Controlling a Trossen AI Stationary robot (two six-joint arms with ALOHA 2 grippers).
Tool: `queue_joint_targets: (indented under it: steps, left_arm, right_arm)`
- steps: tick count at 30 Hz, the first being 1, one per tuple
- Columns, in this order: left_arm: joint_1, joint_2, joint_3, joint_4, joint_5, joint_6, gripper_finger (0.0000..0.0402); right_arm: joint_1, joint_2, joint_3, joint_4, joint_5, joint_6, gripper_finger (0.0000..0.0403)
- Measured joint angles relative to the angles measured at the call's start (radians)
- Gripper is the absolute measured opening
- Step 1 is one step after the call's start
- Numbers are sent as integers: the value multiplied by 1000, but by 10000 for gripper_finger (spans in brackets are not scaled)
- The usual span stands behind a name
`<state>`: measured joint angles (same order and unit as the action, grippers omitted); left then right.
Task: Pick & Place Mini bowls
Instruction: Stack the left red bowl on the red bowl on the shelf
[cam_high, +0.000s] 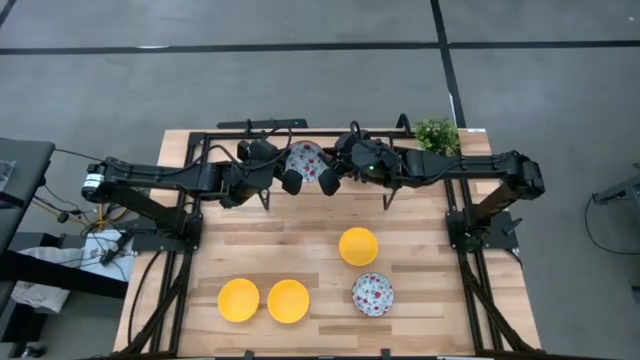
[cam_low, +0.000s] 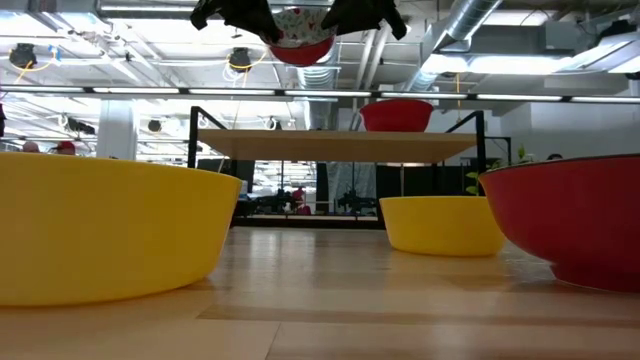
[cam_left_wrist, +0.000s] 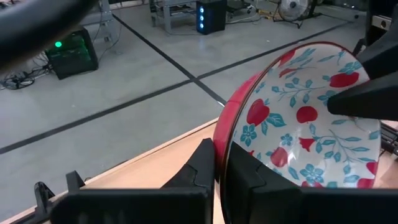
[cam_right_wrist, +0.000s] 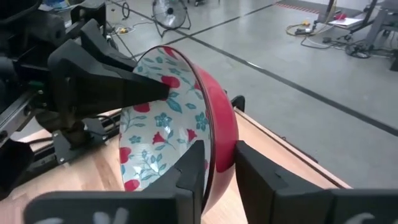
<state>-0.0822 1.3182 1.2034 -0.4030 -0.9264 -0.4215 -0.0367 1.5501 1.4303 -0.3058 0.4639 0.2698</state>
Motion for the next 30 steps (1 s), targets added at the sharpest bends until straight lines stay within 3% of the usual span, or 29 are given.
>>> queue_joint_targets:
  steps: [7,18,30]
  left_arm:
    - [0,0,0,8,0,-18,23]
    - [-2,-2,1,10,16,-14,41]
    - [-3,-20,3,33,60,6,163]
  right_arm:
    - [-1,0,0,6,15,0,15]
    - [-1,0,-1,-9,4,0,8]
    - [4,3,-3,-34,-23,-3,2]
